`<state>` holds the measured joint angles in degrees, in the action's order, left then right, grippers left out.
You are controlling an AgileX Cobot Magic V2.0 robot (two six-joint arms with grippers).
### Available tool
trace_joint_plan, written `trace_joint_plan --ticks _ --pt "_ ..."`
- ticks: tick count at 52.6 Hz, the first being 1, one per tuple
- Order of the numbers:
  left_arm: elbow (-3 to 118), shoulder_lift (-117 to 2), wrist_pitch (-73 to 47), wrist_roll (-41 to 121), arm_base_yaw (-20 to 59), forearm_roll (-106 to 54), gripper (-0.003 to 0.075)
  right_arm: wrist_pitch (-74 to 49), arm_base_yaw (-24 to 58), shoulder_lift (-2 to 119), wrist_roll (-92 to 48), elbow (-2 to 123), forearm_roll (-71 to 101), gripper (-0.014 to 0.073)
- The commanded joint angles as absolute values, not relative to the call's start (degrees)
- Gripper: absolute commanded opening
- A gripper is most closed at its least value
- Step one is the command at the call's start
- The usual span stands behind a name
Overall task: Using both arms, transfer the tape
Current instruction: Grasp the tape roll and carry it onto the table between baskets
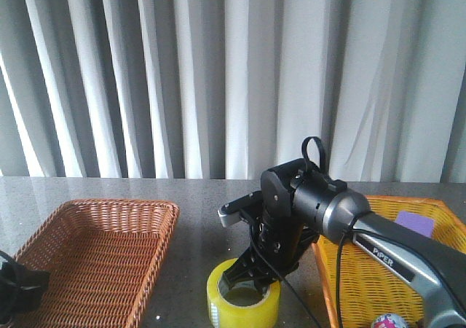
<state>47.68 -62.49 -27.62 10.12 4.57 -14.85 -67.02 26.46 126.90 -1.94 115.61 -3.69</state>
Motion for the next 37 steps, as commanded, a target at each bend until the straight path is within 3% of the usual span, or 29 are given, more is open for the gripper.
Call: trace_joint_plan --ticks 1,14,27,37 --pt "49.68 -61.71 -24.76 10.1 4.61 -15.43 0.0468 -64.89 26.29 123.8 -1.78 117.48 -4.39 0.0153" --pt "49.68 -61.71 -24.7 10.1 4.61 -15.43 0.0468 -64.01 26.29 123.94 -1.29 117.48 -3.92 0.0313" --pt "49.68 -61.71 -24.91 10.1 4.61 -13.93 0.0468 -64.34 26.29 119.28 0.0 117.48 -3.98 0.054" --pt "49.68 -61.71 -24.91 10.1 4.61 -14.13 0.0467 -59.23 25.55 107.94 0.0 117.48 -6.77 0.0567"
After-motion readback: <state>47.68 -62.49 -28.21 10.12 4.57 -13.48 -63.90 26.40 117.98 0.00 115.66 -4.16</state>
